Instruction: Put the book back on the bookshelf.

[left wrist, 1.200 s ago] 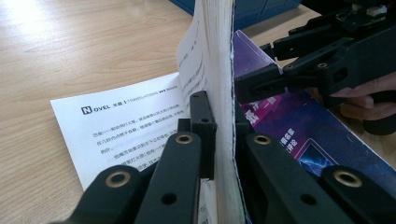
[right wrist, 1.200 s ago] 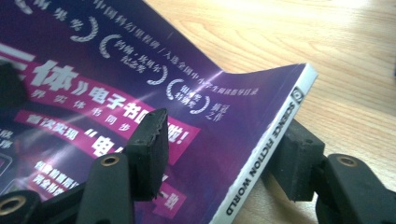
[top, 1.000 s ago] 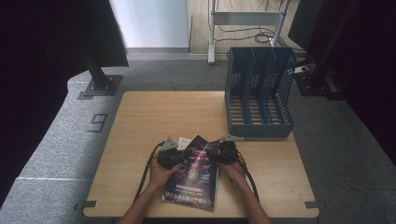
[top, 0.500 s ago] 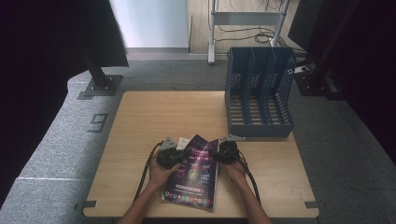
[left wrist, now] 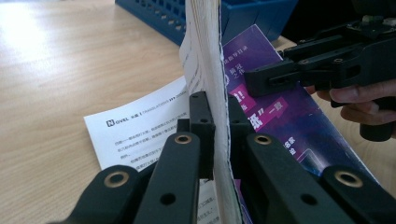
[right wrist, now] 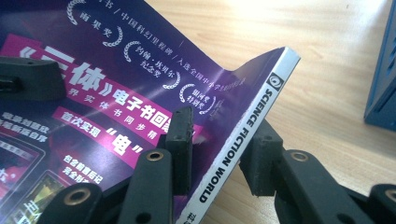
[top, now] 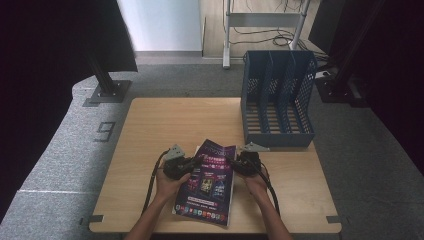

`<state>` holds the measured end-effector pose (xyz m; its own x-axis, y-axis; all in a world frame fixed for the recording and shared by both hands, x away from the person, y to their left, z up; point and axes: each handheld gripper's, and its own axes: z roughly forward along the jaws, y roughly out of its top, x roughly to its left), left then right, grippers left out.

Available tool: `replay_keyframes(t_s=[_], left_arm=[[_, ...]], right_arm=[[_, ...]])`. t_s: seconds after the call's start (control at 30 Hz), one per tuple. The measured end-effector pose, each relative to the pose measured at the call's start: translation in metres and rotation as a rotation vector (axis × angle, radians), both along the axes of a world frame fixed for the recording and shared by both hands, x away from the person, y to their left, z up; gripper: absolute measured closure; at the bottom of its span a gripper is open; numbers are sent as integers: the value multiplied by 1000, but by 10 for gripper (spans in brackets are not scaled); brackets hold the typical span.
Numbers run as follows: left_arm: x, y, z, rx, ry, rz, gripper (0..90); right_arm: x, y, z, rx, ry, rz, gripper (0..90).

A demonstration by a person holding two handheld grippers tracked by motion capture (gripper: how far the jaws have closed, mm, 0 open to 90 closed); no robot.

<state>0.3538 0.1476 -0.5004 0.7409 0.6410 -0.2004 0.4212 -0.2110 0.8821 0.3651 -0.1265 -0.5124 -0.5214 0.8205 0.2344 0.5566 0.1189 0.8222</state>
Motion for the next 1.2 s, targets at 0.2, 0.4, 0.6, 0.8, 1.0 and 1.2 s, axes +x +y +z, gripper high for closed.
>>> replay_keyframes(t_s=[0.2,0.4,0.6,0.8,1.0,1.2], left_arm=[[-5,4,11,-28,-41,-7,864],[-9,8,19,-53,-63,-8,864],[-11,13,27,-66,-89,1,867],[-11,13,27,-68,-90,2,868],[-11,14,28,-74,-103,5,869],[-11,14,27,-69,-106,7,868]], right_arm=[[-7,-3,14,26,-62,17,676],[-18,-5,28,44,-120,30,683],[-26,-6,40,48,-171,42,689],[-30,-5,44,43,-198,50,692],[-32,-5,47,44,-221,57,692],[-34,-4,49,43,-232,56,694]])
